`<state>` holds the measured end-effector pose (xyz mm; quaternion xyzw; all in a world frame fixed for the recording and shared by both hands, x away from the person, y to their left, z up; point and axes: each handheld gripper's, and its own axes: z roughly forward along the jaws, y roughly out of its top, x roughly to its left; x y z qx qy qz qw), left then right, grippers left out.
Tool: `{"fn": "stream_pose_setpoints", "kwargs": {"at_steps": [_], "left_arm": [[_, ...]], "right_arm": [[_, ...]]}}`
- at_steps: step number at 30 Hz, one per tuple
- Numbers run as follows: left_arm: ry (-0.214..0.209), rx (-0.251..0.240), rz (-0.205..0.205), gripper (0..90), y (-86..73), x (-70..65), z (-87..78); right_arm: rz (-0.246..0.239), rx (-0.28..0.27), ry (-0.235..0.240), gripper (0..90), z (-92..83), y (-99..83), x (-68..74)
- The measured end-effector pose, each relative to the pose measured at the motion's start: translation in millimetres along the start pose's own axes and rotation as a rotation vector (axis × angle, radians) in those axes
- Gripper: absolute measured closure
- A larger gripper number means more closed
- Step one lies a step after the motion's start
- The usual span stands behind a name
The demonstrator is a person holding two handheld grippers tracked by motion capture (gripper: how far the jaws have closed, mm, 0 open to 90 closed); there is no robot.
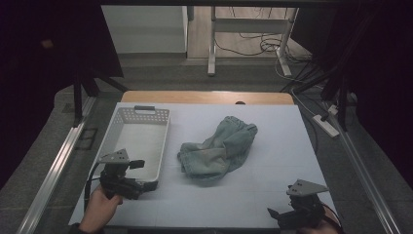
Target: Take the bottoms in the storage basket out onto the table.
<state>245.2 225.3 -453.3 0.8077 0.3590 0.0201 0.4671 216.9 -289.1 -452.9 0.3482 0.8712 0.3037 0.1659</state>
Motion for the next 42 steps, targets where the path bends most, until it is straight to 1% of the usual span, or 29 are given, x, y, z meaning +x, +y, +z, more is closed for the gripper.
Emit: {"fn": "stream_pose_setpoints", "kwargs": {"at_steps": [5,24,42], "left_arm": [[0.011,-0.004,-0.008,0.0,-4.9,0.6,-5.0],[0.028,-0.025,-0.044,0.0,-19.8,4.1,-20.1],[0.04,-0.039,-0.092,0.0,-38.5,5.9,-36.2]], "right_arm": [[0.003,0.0,-0.002,1.4,0.2,0.1,0.1],[0.003,0.005,-0.006,1.4,0.2,0.3,0.1],[0.003,0.007,-0.006,1.4,0.5,0.3,-0.1]]}}
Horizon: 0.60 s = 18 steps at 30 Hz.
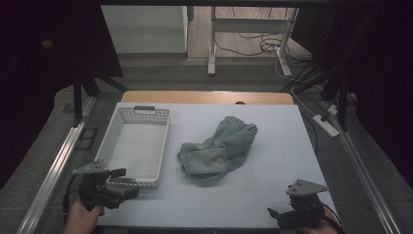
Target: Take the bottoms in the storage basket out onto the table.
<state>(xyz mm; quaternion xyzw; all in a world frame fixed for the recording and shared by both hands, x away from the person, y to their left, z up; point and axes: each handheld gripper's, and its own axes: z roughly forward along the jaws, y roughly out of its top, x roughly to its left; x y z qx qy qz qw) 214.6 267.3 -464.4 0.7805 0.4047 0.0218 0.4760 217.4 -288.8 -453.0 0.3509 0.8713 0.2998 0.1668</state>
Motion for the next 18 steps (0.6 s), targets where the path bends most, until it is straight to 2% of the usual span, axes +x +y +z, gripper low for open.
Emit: {"fn": "stream_pose_setpoints", "kwargs": {"at_steps": [18], "left_arm": [[0.021,-0.009,-0.052,0.0,-24.5,3.5,-20.7]], "right_arm": [[0.002,0.001,0.0,1.4,0.4,0.0,0.0]]}}
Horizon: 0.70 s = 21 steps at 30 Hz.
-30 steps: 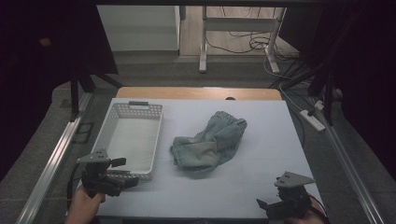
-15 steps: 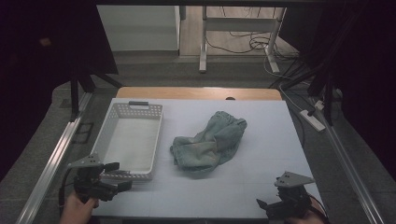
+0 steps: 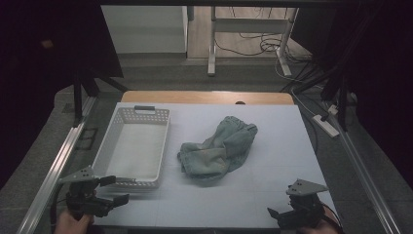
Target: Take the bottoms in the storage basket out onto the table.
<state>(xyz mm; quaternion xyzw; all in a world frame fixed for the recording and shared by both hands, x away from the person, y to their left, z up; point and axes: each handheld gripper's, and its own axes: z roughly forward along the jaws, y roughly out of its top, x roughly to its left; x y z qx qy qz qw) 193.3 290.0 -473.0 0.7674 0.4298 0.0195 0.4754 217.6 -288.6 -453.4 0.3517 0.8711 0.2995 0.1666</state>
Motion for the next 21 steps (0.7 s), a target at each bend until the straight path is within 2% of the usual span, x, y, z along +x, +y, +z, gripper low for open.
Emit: {"fn": "stream_pose_setpoints", "kwargs": {"at_steps": [16,21], "left_arm": [[0.032,-0.01,-0.036,0.0,-16.9,4.3,-14.9],[0.038,-0.027,-0.045,0.0,-20.8,5.0,-20.3]], "right_arm": [[-0.001,0.0,-0.002,1.4,0.2,0.0,0.2],[-0.001,0.0,-0.002,1.4,0.2,0.0,0.2]]}}
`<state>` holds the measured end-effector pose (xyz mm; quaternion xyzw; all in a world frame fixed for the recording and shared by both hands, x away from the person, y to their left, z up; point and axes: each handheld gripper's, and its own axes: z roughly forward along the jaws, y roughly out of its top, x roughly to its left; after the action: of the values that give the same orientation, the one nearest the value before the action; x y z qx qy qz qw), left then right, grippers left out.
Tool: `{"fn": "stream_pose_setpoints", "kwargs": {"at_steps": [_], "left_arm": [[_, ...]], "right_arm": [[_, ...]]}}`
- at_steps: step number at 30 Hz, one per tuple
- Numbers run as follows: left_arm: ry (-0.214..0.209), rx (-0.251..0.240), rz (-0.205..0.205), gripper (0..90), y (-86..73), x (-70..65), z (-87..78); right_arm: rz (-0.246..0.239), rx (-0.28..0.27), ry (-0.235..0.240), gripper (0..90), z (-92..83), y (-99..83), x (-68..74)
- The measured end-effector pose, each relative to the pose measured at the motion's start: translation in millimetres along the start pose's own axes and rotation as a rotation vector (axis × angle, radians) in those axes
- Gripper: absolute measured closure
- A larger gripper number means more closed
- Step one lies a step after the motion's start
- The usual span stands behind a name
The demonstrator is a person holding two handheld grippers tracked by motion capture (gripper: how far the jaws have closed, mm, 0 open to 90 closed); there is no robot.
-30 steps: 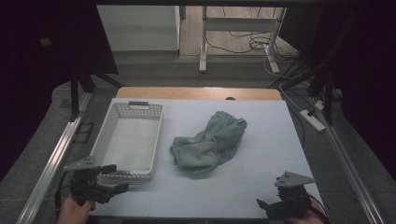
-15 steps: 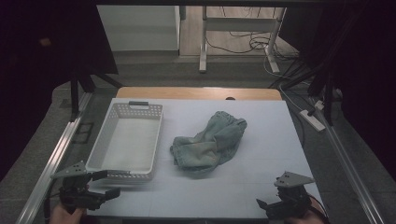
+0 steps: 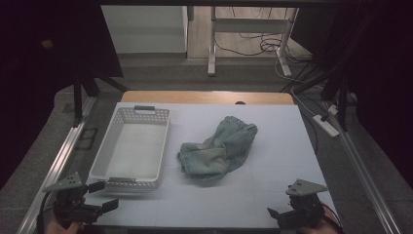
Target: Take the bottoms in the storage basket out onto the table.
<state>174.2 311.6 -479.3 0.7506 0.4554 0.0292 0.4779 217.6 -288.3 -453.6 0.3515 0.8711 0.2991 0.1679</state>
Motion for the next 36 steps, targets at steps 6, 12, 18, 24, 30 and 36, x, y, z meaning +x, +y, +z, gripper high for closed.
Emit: {"fn": "stream_pose_setpoints", "kwargs": {"at_steps": [6,12,18,24,30,36], "left_arm": [[0.024,-0.005,-0.005,0.0,-3.9,0.7,-5.6],[0.045,0.009,-0.004,0.0,-6.7,1.5,-9.0],[0.056,0.024,0.004,0.0,-8.2,0.8,-10.0],[0.063,0.053,0.013,0.0,-9.7,-0.6,-10.4],[0.077,0.089,0.024,0.0,-12.0,-2.9,-10.9],[0.072,0.099,0.022,0.0,-11.6,-2.6,-10.0]], "right_arm": [[0.003,0.001,-0.001,1.4,0.1,0.1,0.2],[0.003,0.001,-0.003,1.4,0.0,0.1,0.1],[0.003,0.002,-0.003,1.4,0.1,0.3,0.3],[0.004,0.002,-0.004,1.4,0.2,0.4,0.4],[0.005,0.004,-0.005,1.4,0.3,0.7,0.8],[0.002,0.007,-0.005,1.4,0.6,0.7,0.9]]}}
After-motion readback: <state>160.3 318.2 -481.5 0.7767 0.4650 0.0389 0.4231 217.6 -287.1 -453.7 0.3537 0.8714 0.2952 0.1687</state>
